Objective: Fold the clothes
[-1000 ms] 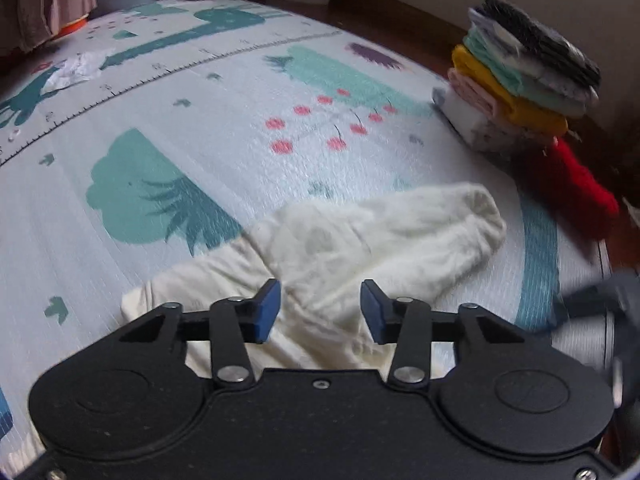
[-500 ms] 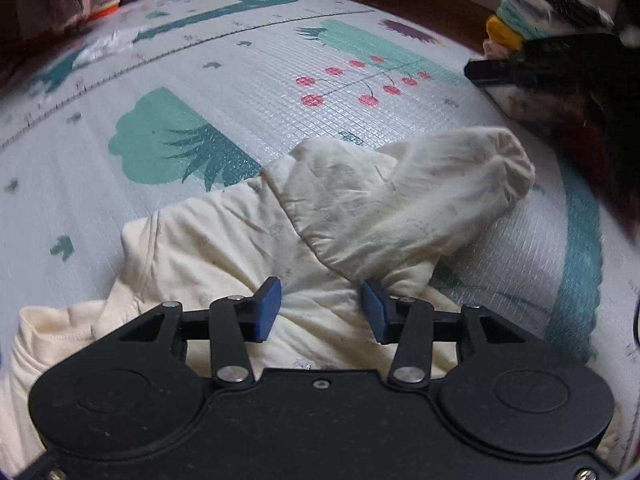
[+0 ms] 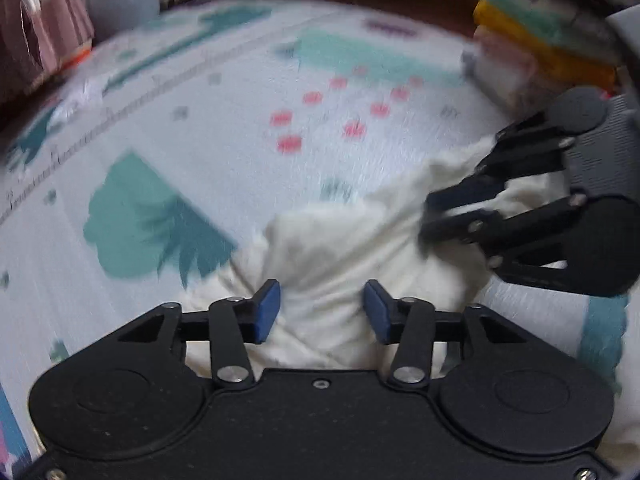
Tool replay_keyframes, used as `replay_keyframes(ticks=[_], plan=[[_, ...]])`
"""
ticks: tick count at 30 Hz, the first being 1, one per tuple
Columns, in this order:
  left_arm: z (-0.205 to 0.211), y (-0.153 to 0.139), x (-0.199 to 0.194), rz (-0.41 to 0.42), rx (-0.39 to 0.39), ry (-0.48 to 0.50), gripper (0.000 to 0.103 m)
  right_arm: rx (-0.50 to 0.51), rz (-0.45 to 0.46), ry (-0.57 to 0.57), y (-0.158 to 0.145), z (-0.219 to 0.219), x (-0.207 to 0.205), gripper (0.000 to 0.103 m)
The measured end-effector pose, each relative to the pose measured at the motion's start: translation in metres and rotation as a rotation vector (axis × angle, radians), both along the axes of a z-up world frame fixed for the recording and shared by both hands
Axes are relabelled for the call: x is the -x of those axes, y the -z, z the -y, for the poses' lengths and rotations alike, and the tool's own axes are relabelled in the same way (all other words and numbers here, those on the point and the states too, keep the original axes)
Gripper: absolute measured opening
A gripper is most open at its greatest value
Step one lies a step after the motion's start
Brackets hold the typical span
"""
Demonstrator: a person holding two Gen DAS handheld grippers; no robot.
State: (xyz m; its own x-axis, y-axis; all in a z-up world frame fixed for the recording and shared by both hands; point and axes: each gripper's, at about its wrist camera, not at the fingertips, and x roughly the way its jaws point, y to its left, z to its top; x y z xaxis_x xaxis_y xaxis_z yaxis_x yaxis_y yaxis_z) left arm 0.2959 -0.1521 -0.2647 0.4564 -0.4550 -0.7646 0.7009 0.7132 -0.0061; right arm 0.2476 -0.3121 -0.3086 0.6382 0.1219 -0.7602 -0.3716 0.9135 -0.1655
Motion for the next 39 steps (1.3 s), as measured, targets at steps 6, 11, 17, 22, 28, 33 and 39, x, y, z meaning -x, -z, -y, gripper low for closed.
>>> replay_keyframes(ticks=[6,11,17,22,28,33,39], plan=[[-0.005,0.005,-0.02,-0.065,0.015,-0.146,0.051,-0.008,-0.051,-0.017,0.01,-0.004,-0.006,0.039],[-0.022,-0.013,-0.02,-0.077,0.031,-0.133,0.053,-0.117,0.004,0.081,-0.013,0.017,-0.003,0.04],[-0.134,-0.036,0.054,-0.079,-0.029,-0.128,0.054,-0.226,0.047,0.198,-0.027,0.062,0.026,0.044],[-0.204,-0.027,0.145,-0.102,-0.05,-0.229,0.054,-0.231,0.044,0.021,-0.035,0.029,0.071,0.043],[-0.214,-0.027,0.237,-0.17,0.19,-0.399,0.054,-0.488,-0.238,0.041,-0.016,-0.015,0.137,0.05],[-0.226,-0.015,0.266,-0.226,0.217,-0.564,0.055,-0.495,-0.296,0.072,-0.002,-0.033,0.176,0.055],[-0.243,0.013,0.26,-0.364,0.33,-0.658,0.053,-0.542,-0.304,0.129,0.0,-0.031,0.175,0.026]])
